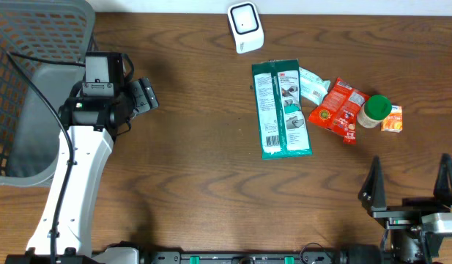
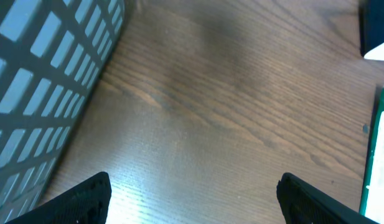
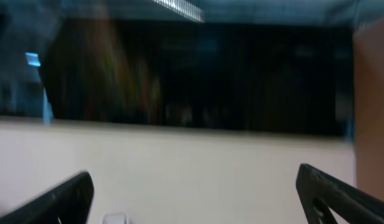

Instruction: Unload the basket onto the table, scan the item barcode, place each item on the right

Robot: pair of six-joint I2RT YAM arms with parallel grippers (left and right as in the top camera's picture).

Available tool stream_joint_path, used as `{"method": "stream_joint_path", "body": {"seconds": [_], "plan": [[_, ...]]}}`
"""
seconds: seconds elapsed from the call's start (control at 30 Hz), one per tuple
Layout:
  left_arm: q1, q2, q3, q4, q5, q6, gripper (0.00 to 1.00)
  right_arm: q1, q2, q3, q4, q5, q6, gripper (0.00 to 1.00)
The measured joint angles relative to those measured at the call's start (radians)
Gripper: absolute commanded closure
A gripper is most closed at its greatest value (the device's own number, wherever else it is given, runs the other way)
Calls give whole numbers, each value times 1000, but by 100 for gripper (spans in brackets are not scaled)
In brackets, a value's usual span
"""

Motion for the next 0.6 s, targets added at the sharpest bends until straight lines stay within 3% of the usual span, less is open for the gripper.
{"method": "stream_joint_path", "body": {"seconds": [0.23,0.6], "plan": [[0,0,0,1,0,0,14,0,-4,-226,335,-6,65,1],[0,0,0,1,0,0,14,0,-3,-503,439,-6,190,1]]}}
